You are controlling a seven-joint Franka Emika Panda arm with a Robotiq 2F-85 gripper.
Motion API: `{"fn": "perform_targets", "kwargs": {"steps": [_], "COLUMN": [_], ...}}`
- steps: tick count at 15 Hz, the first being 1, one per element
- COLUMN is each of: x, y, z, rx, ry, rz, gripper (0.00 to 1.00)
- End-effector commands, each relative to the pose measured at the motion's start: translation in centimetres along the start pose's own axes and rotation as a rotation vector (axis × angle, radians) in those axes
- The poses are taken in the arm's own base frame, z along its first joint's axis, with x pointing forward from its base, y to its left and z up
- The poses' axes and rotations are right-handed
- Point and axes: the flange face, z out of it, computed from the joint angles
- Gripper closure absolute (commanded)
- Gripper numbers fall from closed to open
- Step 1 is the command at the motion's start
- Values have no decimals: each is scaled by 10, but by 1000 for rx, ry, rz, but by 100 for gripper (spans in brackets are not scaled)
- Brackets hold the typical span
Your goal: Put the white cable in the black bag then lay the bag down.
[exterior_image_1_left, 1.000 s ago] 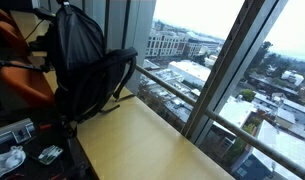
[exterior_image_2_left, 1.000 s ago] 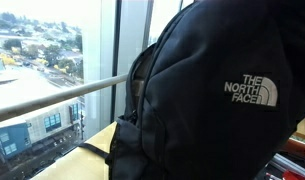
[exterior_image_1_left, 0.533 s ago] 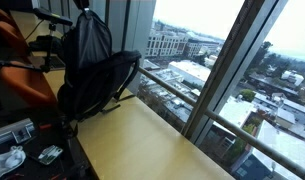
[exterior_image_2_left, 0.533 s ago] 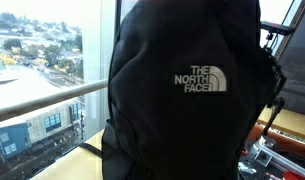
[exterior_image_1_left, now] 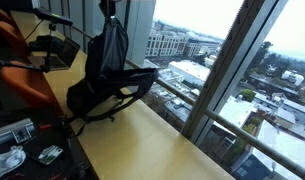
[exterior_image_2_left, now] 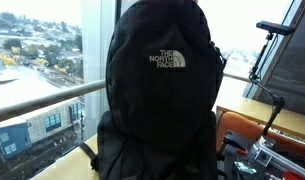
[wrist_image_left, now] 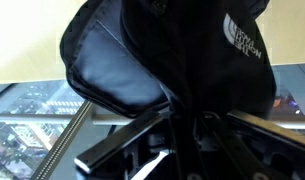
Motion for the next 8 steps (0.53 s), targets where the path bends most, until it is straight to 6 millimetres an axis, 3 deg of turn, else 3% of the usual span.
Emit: {"fn": "perform_targets", "kwargs": {"steps": [1, 5, 8], "x": [27, 37, 35], "y": [28, 44, 45], "z": [-50, -52, -55], "rx": [57, 96, 110], "ry": [77, 73, 62], "rz": [35, 62, 81], "gripper": [98, 98, 98]}}
